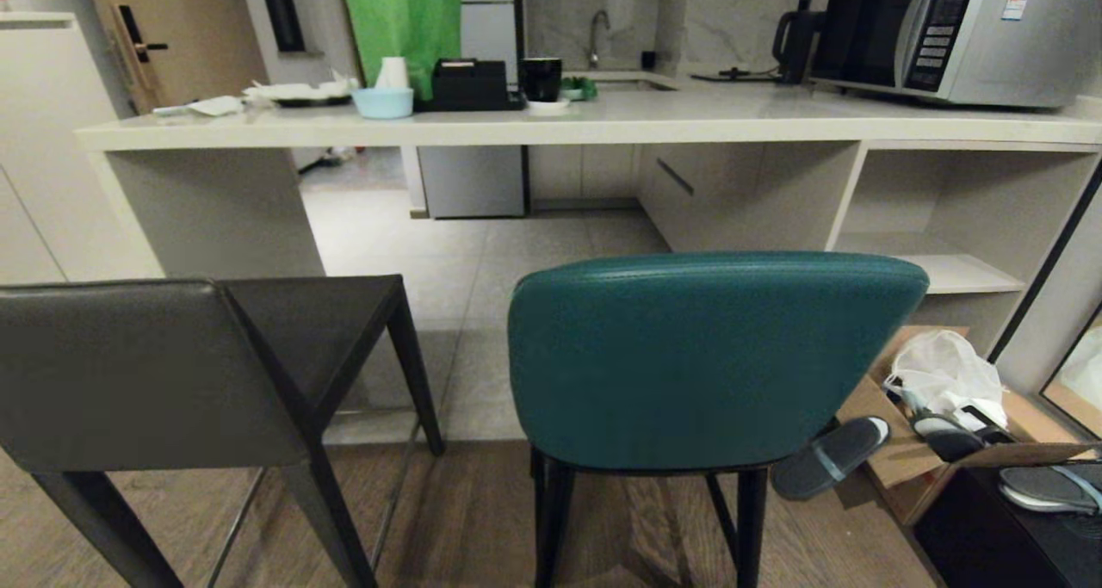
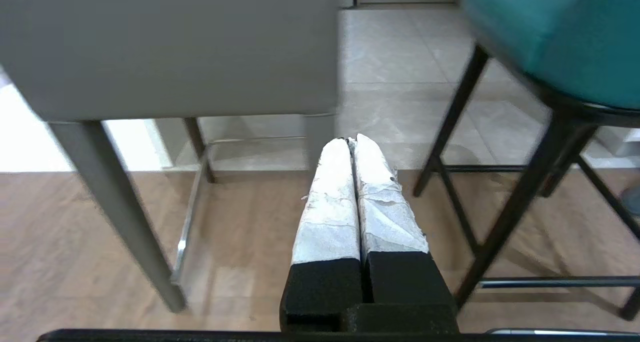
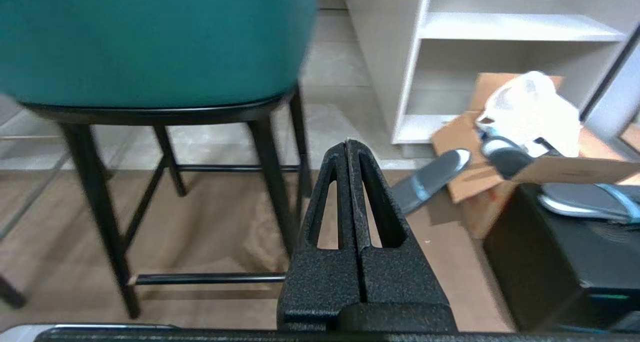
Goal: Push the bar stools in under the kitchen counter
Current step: Push the gray chair back under the dining table
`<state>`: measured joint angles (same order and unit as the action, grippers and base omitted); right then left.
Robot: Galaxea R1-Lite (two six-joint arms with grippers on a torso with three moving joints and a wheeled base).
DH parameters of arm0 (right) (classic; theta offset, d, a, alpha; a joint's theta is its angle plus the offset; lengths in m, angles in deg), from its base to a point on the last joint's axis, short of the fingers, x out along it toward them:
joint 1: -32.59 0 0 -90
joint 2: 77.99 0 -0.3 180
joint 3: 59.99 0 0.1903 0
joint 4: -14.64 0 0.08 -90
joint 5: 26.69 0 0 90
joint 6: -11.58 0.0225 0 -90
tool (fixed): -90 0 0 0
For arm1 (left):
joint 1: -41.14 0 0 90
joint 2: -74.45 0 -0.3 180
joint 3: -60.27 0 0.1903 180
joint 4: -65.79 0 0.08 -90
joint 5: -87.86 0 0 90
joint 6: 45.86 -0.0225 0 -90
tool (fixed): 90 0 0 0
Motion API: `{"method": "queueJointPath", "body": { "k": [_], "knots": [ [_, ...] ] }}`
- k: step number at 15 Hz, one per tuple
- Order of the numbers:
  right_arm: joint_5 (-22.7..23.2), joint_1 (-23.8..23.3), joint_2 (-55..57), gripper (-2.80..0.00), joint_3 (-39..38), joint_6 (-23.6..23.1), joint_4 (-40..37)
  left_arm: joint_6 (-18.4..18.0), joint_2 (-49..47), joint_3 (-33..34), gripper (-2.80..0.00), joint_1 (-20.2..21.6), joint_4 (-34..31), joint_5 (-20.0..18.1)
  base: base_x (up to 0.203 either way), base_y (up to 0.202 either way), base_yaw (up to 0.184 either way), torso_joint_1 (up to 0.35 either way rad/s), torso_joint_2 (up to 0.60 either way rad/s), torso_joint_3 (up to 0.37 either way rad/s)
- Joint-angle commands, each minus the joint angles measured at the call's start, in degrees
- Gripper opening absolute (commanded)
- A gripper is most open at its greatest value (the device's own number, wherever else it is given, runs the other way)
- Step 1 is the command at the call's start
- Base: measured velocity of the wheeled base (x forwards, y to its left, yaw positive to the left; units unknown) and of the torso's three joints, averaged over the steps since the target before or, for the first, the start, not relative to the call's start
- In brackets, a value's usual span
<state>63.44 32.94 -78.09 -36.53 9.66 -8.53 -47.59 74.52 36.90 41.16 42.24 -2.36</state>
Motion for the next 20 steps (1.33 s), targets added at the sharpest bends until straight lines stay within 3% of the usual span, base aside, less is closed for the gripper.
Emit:
{"method": "queueJointPath", "body": {
  "k": [1, 20],
  "knots": [
    [0.05, 0.0, 0.1, -2.8, -0.01, -0.1, 0.08, -0.03, -0.07, 0.26, -2.8, -0.01, 0.01, -0.01, 0.0, 0.201, -0.006, 0.002, 0.01, 0.007],
    [-0.04, 0.0, 0.1, -2.8, -0.01, -0.01, 0.08, 0.5, -0.07, 0.21, -2.8, -0.02, 0.01, -0.04, 0.0, 0.197, -0.001, 0.003, 0.0, 0.002]
  ]
}}
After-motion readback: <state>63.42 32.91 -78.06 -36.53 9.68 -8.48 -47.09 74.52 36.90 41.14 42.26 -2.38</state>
